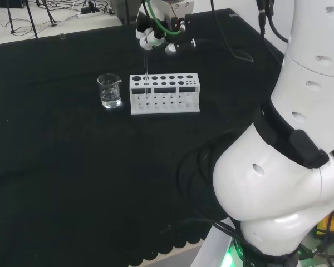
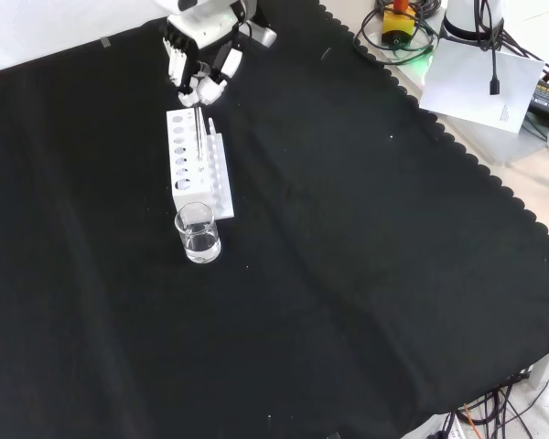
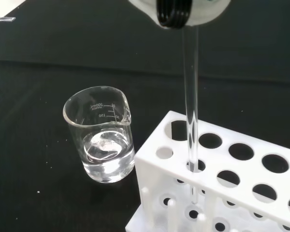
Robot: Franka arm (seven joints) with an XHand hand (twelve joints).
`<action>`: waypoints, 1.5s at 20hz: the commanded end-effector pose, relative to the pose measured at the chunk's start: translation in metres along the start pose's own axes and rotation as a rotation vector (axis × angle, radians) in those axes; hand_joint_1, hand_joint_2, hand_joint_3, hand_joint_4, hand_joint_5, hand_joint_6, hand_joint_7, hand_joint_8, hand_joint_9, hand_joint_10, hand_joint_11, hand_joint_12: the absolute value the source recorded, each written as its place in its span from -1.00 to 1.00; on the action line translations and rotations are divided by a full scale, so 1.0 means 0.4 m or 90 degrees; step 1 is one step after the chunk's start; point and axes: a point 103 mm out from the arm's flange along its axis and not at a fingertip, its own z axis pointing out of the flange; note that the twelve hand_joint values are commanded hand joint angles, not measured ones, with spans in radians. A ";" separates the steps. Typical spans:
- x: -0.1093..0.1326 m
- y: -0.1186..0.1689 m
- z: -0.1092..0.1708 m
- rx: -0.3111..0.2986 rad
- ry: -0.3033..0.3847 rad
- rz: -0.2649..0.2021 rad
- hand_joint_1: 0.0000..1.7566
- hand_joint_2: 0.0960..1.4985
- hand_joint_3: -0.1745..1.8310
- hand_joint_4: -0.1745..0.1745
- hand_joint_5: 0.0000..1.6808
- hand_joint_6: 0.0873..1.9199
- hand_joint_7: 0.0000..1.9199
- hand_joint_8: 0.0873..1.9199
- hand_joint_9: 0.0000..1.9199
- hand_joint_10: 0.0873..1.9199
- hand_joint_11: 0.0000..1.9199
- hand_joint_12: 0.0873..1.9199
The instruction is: Put the glass rod back on the white test tube rack.
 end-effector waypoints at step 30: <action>-0.022 0.028 0.021 0.007 0.008 0.030 0.61 -0.33 -0.08 -1.00 0.03 -0.12 0.43 -0.44 0.96 -0.18 0.95 -0.29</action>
